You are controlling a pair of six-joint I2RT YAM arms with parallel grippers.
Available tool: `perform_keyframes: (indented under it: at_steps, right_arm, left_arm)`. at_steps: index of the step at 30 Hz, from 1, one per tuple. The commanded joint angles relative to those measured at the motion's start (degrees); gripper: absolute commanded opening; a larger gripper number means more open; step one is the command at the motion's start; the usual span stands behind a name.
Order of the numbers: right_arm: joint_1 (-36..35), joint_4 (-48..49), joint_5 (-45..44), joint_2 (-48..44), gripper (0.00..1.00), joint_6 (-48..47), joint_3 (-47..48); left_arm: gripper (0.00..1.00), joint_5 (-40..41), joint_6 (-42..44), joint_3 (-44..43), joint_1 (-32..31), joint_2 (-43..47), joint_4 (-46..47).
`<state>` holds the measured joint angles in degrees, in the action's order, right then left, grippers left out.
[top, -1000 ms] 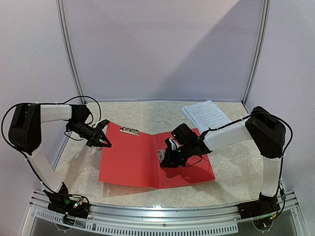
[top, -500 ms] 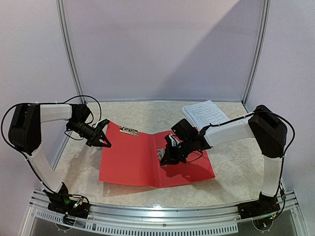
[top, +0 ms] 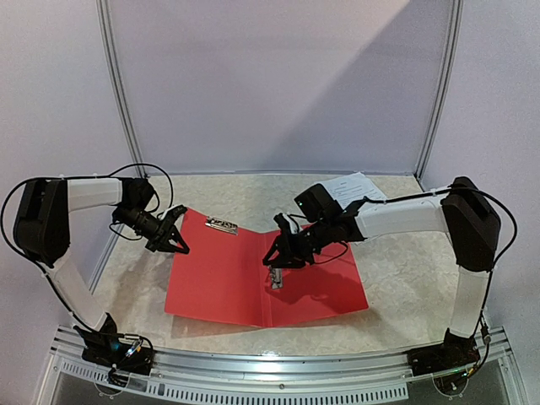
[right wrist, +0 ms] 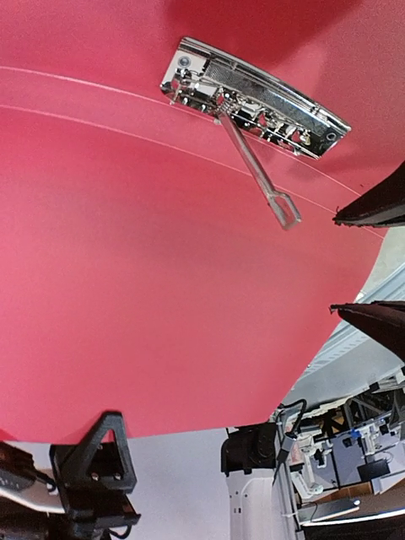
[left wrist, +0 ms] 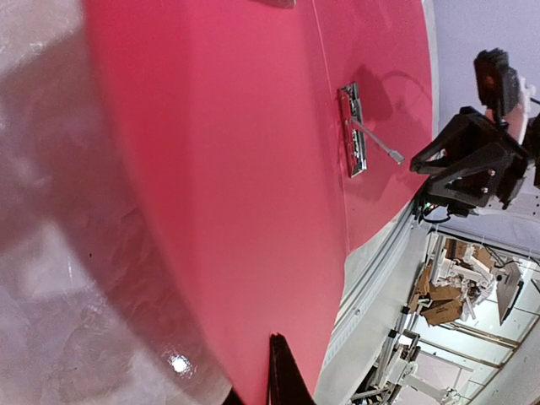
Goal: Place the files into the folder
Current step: Open the spring clip on the folder.
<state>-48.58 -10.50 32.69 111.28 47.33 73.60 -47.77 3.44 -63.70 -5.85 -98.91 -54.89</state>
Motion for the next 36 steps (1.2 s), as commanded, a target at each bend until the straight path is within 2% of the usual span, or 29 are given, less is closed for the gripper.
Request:
perform_keyframes:
  at_steps: [1,5,11,13,18,22,28,31,36]
  right_arm:
    - [0.3,-7.76,-1.41,-5.58,0.3,-7.92,3.58]
    - [-0.39,-12.42,-3.27,-6.77,0.27,-15.0,3.49]
    - [-2.26,-11.74,0.44,-0.19,0.04,-19.97,5.37]
    - [-2.62,-9.14,2.88,2.46,0.0,-20.29,6.07]
    - [-2.71,-3.31,4.11,6.95,0.0,-19.49,6.83]
    - [-2.39,-2.04,1.17,9.95,0.0,-18.99,9.92]
    - [2.09,1.1,-1.45,13.11,0.0,-16.02,12.51]
    - [4.42,3.93,0.59,14.97,0.0,-14.07,13.84]
    - [6.16,-2.41,2.47,21.05,0.0,-15.62,23.4]
  left_arm:
    - [0.0,0.2,1.21,-1.16,-0.39,1.8,-0.38]
    - [0.0,0.43,1.15,-1.23,-0.39,1.75,-0.19]
    - [0.0,1.23,0.87,-1.45,-0.39,1.84,0.04]
    - [0.0,1.53,0.88,-1.38,-0.39,1.96,0.09]
    - [0.0,2.43,1.0,-1.25,-0.39,2.39,0.19]
    - [0.0,2.66,1.13,-1.33,-0.39,2.33,0.15]
    - [0.0,3.72,1.67,-1.47,-0.39,2.48,-0.2]
    - [0.0,3.8,1.96,-1.59,-0.39,2.58,-0.42]
    - [0.0,3.85,2.31,-1.69,-0.39,2.59,-0.81]
